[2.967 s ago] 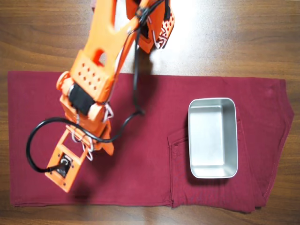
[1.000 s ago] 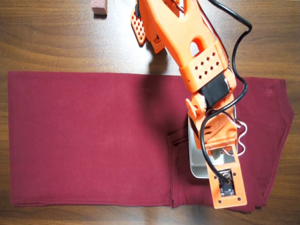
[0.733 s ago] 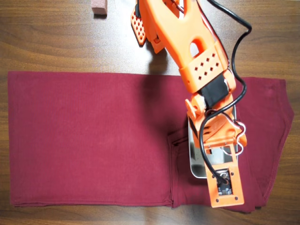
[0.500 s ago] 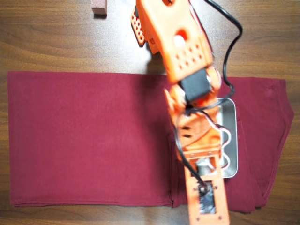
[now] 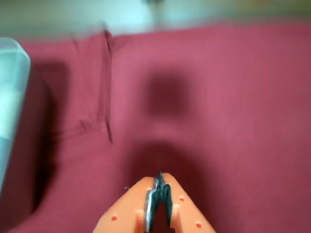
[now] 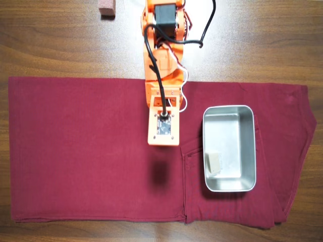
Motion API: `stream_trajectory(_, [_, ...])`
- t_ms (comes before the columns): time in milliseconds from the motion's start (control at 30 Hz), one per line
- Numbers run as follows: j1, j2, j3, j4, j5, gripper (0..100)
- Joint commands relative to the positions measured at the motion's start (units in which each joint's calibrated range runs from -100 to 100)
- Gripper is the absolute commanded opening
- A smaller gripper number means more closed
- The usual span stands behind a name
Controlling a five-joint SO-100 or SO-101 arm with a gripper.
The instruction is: Grab the cube
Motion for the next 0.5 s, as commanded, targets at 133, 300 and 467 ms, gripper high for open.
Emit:
stream_trajectory(133, [-0.83, -0.83, 7.18, 10.59, 0.29, 0])
stream_trajectory(300, [-1.11, -0.83, 7.18, 28.48, 1.66, 0])
stream_trajectory(467, [-1.40, -0.83, 7.18, 29.95, -0.93, 1])
